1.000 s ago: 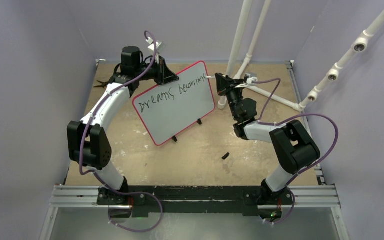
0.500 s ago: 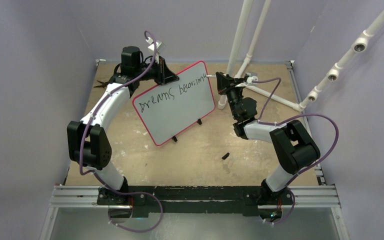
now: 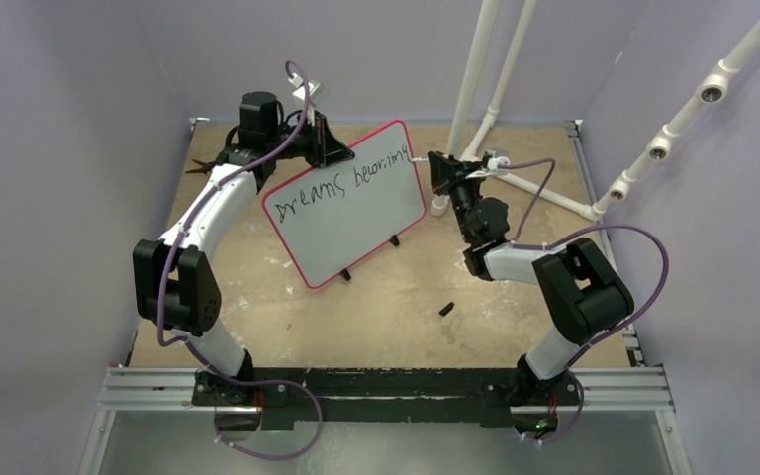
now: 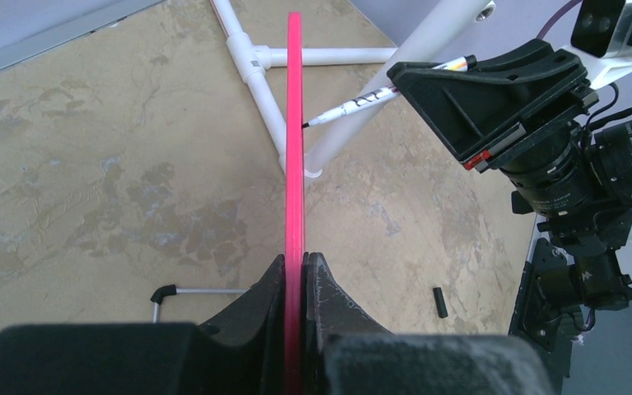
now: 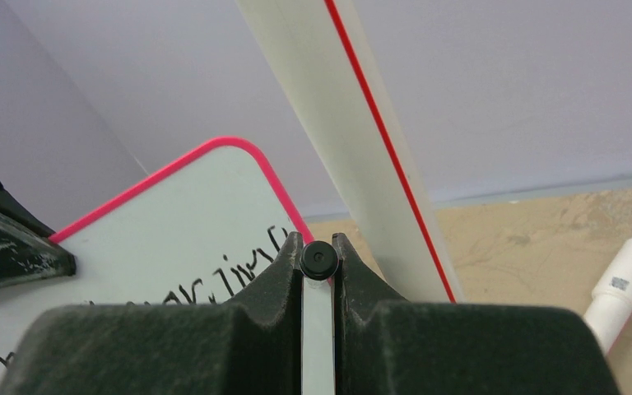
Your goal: Write a sentence on the whiteboard
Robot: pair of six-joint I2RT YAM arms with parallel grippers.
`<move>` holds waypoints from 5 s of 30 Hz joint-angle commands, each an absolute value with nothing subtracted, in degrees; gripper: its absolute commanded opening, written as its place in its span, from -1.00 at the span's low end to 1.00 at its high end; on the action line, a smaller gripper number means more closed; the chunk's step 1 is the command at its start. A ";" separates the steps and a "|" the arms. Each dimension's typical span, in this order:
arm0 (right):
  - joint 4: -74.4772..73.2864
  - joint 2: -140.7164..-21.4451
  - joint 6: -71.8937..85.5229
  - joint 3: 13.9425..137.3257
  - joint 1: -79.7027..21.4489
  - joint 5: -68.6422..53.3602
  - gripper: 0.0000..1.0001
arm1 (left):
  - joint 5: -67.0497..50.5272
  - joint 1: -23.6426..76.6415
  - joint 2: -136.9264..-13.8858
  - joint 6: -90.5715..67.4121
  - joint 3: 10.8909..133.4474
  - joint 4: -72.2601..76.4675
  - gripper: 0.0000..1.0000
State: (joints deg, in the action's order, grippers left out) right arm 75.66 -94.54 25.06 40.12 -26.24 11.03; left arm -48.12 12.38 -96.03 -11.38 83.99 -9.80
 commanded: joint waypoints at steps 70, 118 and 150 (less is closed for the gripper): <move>47.61 -53.69 22.64 23.98 -39.07 -10.64 -1.00 | -5.32 8.44 -53.01 -19.54 62.31 -24.88 0.75; 77.99 -99.32 22.28 44.39 -56.07 5.17 -1.00 | -12.98 8.44 -41.22 -11.78 41.96 -16.35 -0.55; 73.26 -101.37 19.72 43.44 -57.07 7.24 -1.00 | -13.01 8.44 -41.22 -11.48 41.83 -16.00 -0.69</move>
State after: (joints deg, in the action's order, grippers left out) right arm 74.15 -101.80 22.46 44.47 -56.99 3.75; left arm -12.34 8.62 -41.50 -12.60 42.26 -18.76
